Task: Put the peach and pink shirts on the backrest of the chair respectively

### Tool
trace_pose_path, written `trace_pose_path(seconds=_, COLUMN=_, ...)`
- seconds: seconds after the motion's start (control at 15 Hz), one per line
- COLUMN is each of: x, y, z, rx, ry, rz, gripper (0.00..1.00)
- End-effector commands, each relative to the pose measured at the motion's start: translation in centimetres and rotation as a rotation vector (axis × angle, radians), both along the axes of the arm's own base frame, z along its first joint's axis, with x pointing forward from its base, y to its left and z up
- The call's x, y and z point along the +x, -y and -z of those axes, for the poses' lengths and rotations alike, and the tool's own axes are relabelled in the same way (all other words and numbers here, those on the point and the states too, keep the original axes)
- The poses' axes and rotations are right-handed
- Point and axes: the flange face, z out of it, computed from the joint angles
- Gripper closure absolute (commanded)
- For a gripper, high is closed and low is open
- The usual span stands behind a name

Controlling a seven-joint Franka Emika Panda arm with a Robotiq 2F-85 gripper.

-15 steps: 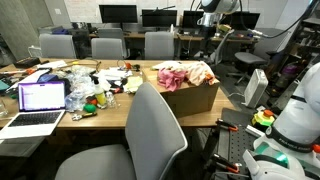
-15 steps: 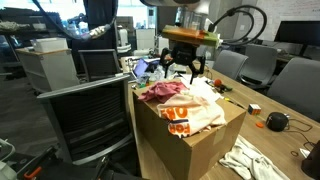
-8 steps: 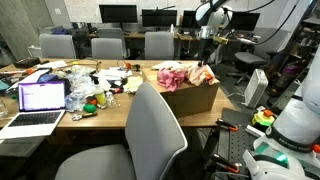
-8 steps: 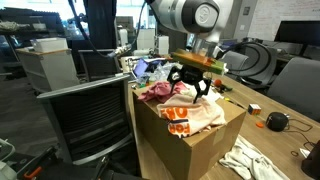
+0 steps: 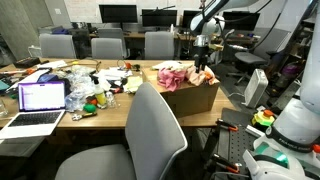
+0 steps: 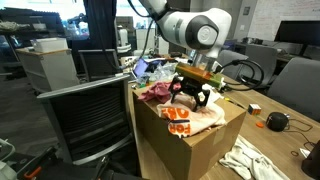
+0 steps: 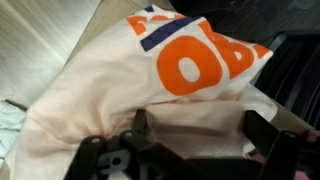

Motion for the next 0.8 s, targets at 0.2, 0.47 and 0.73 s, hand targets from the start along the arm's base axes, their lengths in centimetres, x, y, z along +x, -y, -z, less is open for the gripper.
trace_pose_path(seconds=0.2, x=0.6, y=0.5, z=3.7, rx=0.032, ry=-0.066, rz=0.057, gripper=0.00)
trace_pose_path(seconds=0.47, x=1.0, y=-0.1, z=4.9, rx=0.052, ry=-0.075, rz=0.068, gripper=0.00)
trace_pose_path(seconds=0.73, x=0.8, y=-0.2, z=4.4, rx=0.063, ry=-0.060, rz=0.077, gripper=0.30)
